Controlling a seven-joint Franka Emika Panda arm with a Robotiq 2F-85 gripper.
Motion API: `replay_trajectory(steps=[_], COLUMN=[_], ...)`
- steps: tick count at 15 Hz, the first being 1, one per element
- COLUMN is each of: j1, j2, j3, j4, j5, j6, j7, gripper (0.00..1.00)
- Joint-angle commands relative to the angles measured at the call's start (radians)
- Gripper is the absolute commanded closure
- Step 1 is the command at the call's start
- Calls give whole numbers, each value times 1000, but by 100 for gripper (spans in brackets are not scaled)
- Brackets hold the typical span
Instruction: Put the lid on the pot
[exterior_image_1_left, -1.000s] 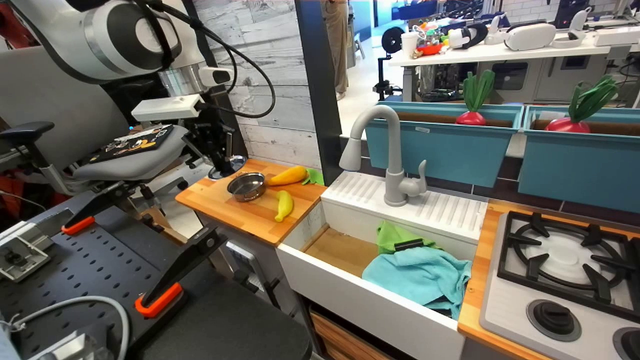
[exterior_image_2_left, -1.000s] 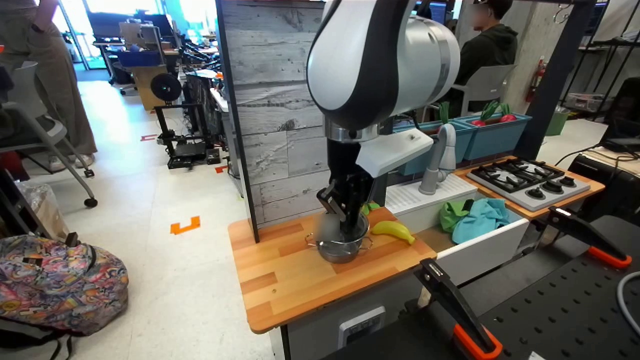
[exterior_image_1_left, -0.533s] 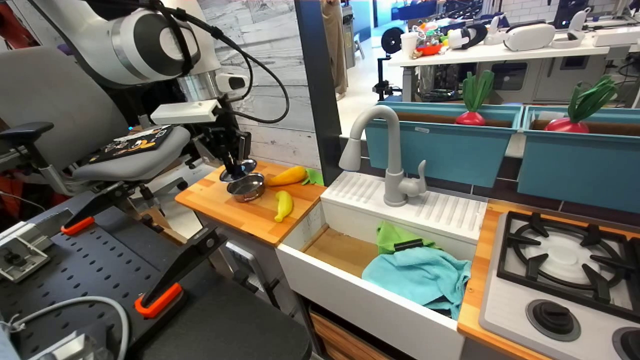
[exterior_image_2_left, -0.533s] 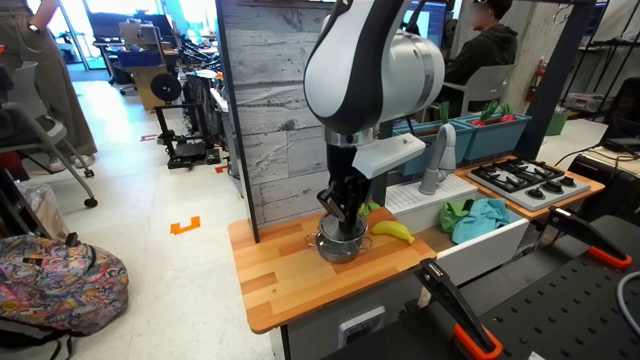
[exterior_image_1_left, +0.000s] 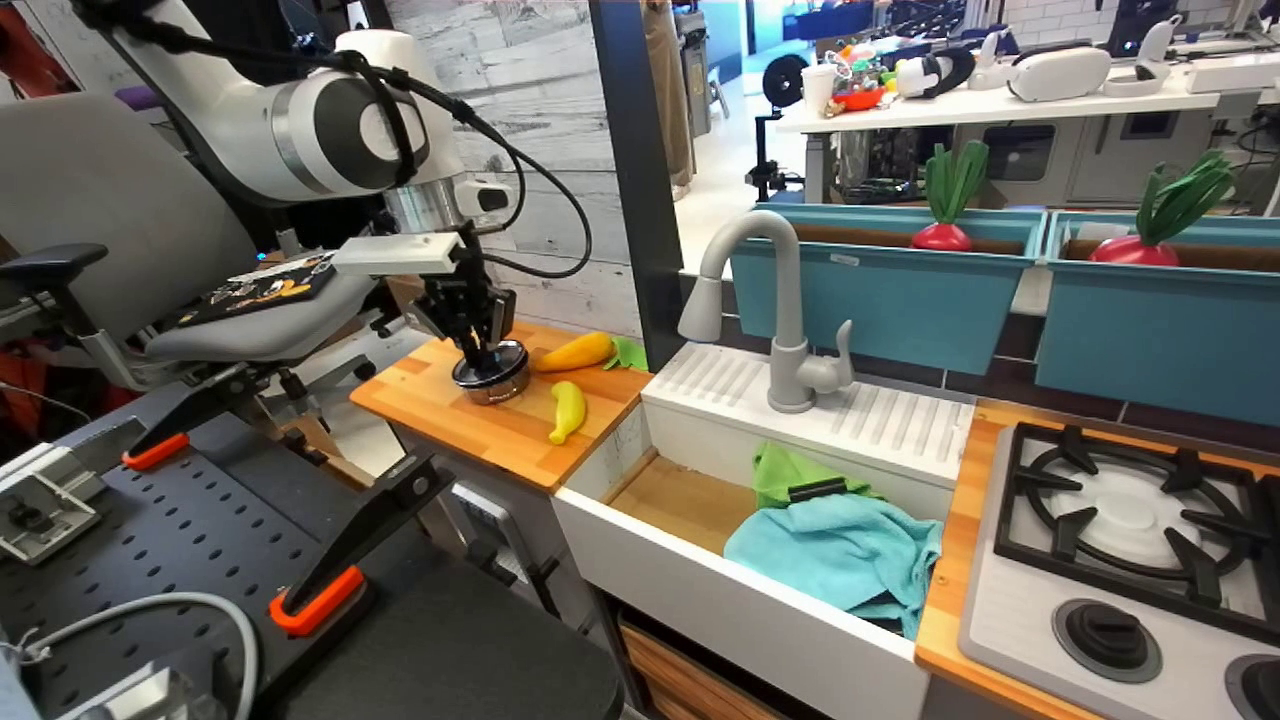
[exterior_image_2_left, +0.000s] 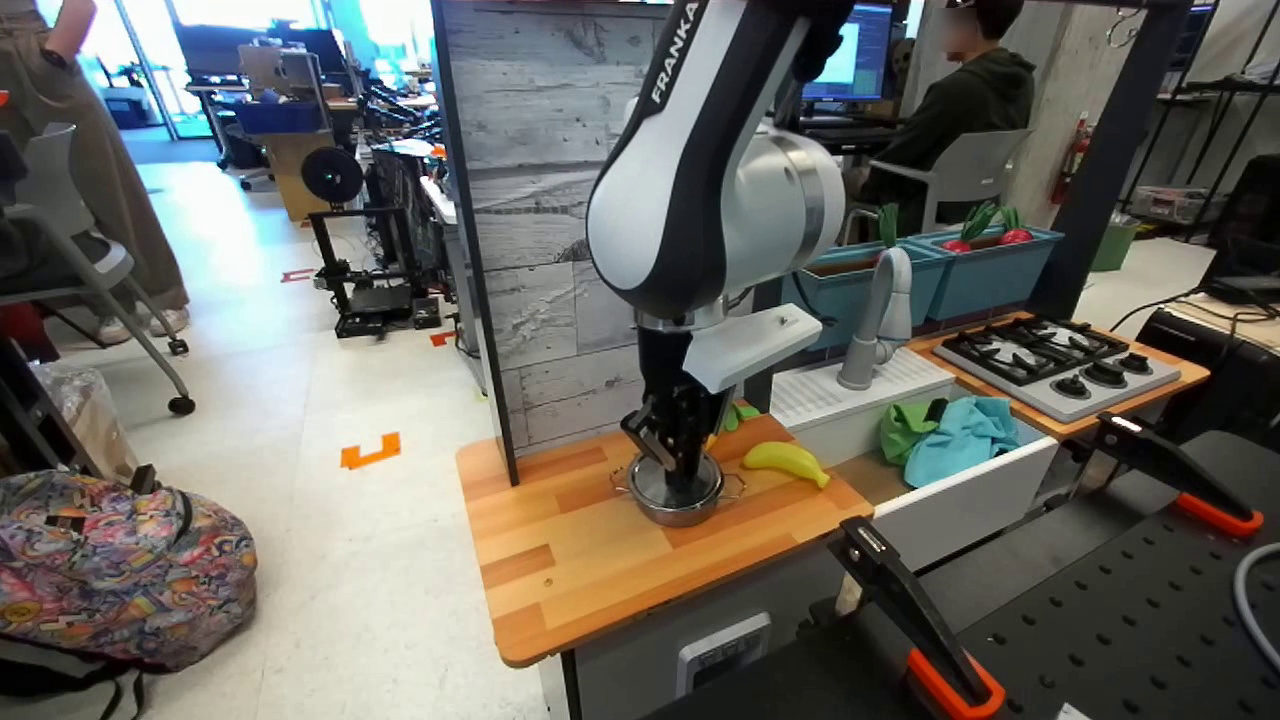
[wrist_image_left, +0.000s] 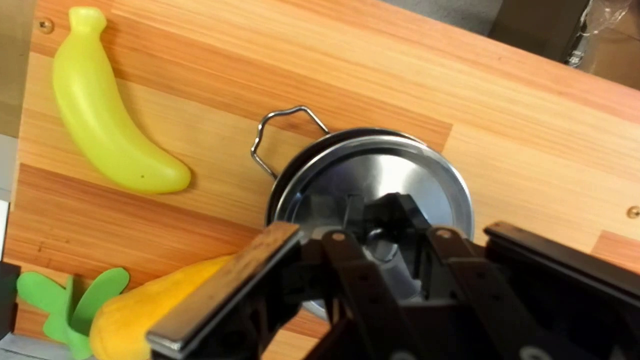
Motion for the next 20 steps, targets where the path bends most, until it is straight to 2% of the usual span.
replay_trajectory(steps=[1, 4, 5, 6, 9, 14, 17, 20], j1=[-6, -13, -16, -14, -16, -2, 10, 13], j2=[46, 54, 54, 53, 50, 6, -49, -156], j3=[5, 11, 15, 14, 17, 14, 18, 53], j4=[72, 89, 93, 94, 89, 27, -40, -161], j5=[-12, -8, -5, -7, -6, -10, -13, -5], j6=[-44, -58, -66, -68, -66, -27, 6, 35], j7=[0, -6, -8, -7, -10, 7, 17, 9], gripper=[100, 100, 73, 72, 48, 1, 0, 0])
